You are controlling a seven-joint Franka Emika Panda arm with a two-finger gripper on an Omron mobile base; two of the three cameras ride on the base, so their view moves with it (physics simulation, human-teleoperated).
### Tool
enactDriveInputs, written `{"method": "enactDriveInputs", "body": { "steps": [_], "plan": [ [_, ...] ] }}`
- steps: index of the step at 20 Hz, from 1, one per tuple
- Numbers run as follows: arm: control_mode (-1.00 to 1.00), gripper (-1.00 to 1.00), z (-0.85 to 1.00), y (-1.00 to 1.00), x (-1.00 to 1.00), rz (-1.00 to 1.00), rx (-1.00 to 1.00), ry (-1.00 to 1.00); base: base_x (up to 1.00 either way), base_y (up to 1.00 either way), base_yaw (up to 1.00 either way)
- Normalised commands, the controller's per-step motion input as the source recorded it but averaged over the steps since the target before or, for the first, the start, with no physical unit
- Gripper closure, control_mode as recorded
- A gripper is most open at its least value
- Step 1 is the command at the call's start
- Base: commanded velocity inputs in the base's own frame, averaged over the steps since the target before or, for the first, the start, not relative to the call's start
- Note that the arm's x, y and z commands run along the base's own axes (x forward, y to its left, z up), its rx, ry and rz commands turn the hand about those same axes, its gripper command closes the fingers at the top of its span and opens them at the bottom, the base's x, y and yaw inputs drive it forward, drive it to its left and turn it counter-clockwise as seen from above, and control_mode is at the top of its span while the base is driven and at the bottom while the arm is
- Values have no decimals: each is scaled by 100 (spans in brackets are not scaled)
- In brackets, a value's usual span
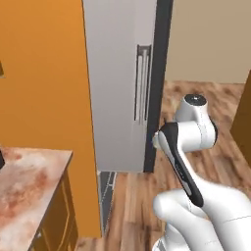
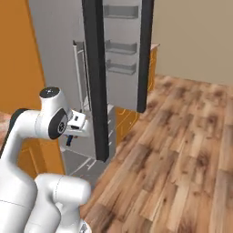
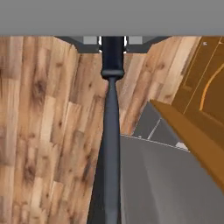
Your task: Retrieve the butter from the fridge and place it on a plate on the dining table. Then retrieve the butter knife by the fridge and place it near the plate.
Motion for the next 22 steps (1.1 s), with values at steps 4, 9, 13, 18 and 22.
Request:
{"method": "enactDriveInputs", "body": {
  "steps": [4,9,13,18,22],
  "plan": [
    [100,100,0,0,0,0,0,0,0,-36,-81],
    [100,100,0,0,0,0,0,0,0,-71,-69],
    [100,100,0,0,0,0,0,0,38,-64,-8],
    [100,100,0,0,0,0,0,0,93,-30,17],
    [100,100,0,0,0,0,0,0,100,-57,24]
  ]
}}
